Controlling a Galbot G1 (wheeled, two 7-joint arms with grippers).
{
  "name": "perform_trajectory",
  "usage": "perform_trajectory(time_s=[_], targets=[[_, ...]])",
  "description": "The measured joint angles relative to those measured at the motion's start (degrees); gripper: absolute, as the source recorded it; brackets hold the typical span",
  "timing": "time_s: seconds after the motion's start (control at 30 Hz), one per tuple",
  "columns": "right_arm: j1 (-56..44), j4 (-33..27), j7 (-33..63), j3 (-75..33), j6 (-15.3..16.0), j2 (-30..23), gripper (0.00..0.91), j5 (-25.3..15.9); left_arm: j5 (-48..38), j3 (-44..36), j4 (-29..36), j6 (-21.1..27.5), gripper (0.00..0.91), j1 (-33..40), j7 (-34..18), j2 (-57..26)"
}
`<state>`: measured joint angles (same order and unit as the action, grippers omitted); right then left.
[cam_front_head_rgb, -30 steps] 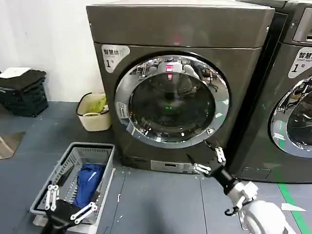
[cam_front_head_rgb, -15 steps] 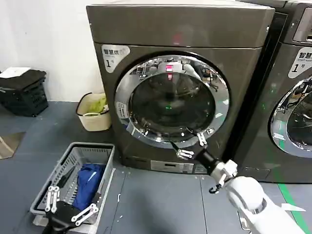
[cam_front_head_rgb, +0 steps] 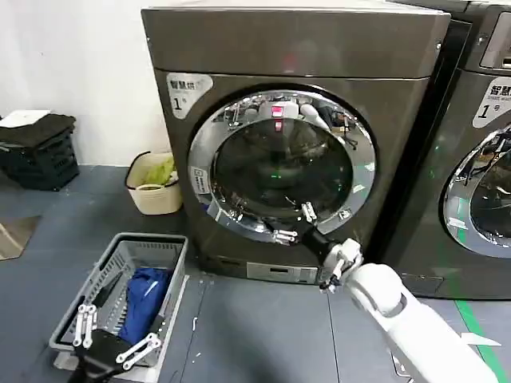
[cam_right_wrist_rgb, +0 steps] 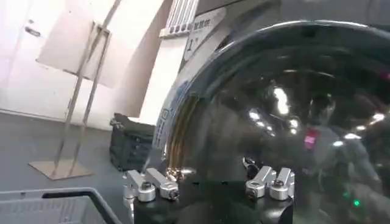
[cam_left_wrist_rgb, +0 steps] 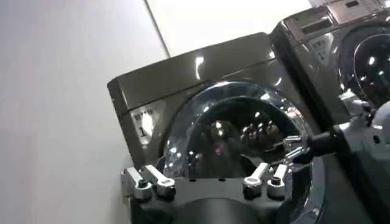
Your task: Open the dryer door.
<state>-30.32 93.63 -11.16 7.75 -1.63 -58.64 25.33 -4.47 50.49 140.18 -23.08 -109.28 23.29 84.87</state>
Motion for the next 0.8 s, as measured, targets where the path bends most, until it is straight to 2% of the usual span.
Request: perform_trajectory(time_s=[0.8], targets=[[8.8,-11.5,-0.2,6.0,-0.4,-8.1,0.907,-1.9,0.2,0.0,0.7,-0.1,0.907,-0.6,0.1,0.4]])
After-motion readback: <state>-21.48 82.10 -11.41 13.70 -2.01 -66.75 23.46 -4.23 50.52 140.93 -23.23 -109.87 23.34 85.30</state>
